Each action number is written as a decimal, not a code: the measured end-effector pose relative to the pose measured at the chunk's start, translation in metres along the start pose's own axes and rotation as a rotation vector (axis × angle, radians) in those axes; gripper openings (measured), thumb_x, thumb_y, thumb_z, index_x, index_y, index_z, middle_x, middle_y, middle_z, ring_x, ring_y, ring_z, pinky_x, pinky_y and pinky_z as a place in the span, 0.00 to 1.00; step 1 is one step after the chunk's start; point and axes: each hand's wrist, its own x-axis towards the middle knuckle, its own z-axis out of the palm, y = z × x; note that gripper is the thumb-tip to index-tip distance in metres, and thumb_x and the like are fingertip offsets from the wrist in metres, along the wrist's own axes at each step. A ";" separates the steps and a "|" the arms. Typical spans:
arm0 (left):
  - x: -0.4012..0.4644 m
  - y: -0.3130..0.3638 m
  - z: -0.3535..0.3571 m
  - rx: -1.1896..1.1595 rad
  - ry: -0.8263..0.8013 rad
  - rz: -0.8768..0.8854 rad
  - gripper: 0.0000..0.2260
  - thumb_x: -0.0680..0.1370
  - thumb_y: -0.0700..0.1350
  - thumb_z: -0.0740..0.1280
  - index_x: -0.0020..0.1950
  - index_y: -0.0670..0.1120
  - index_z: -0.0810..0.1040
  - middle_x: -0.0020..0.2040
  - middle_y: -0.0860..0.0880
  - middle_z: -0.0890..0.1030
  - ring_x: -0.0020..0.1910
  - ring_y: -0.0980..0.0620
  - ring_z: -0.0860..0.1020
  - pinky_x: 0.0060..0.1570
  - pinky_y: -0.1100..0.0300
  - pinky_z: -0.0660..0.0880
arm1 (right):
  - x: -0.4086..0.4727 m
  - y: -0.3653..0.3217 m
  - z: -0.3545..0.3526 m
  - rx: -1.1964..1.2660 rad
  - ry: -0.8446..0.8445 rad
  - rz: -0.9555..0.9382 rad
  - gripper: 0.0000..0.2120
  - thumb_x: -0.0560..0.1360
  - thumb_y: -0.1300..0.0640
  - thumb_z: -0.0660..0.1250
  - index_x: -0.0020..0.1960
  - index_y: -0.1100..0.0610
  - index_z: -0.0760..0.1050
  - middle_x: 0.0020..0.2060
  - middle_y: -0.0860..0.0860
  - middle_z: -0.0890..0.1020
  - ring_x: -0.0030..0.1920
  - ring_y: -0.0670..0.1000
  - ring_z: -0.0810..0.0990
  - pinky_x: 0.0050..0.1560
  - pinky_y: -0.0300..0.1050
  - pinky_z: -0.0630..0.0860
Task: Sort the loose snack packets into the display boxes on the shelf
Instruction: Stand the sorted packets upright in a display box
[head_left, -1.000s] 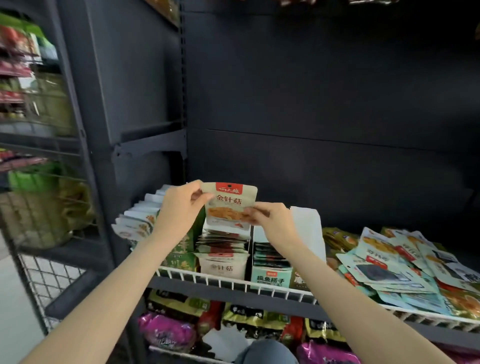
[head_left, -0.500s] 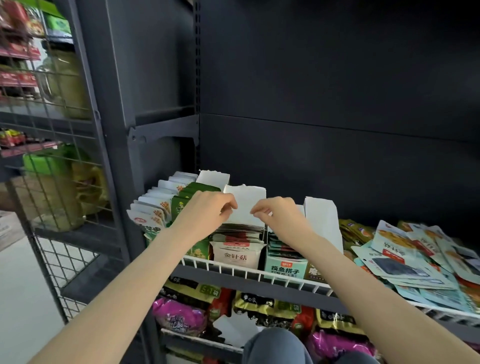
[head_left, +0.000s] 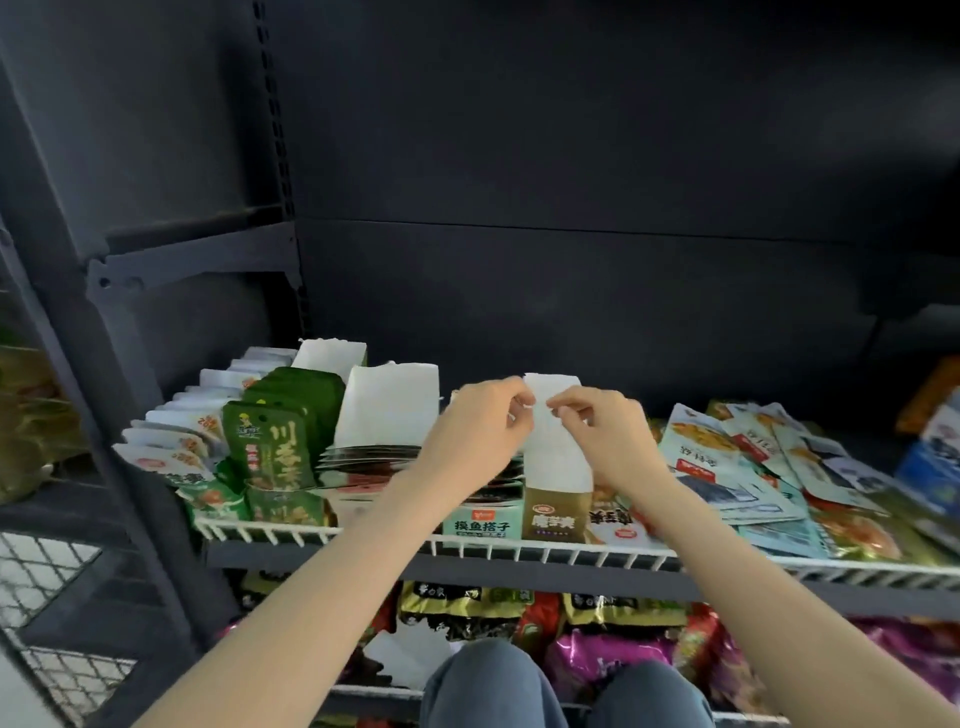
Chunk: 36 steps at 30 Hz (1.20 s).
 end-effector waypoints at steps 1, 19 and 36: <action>0.007 0.013 0.015 -0.072 -0.011 -0.009 0.10 0.79 0.43 0.61 0.59 0.47 0.76 0.52 0.50 0.80 0.50 0.55 0.75 0.51 0.60 0.74 | -0.002 0.015 -0.008 -0.015 0.023 0.033 0.12 0.78 0.59 0.60 0.55 0.53 0.80 0.50 0.47 0.82 0.47 0.44 0.78 0.45 0.33 0.70; 0.087 0.076 0.205 -0.194 -0.452 -0.477 0.12 0.79 0.40 0.58 0.61 0.38 0.74 0.58 0.41 0.77 0.56 0.44 0.76 0.46 0.57 0.71 | -0.005 0.201 -0.046 -0.320 -0.235 0.414 0.30 0.73 0.41 0.66 0.70 0.56 0.68 0.65 0.55 0.75 0.65 0.56 0.72 0.64 0.51 0.70; 0.073 0.081 0.128 -0.205 -0.006 -0.056 0.07 0.80 0.42 0.61 0.50 0.43 0.79 0.46 0.49 0.78 0.46 0.51 0.77 0.44 0.60 0.75 | -0.015 0.136 -0.089 -0.125 0.111 0.117 0.34 0.75 0.57 0.68 0.75 0.46 0.56 0.73 0.49 0.61 0.72 0.51 0.56 0.69 0.46 0.58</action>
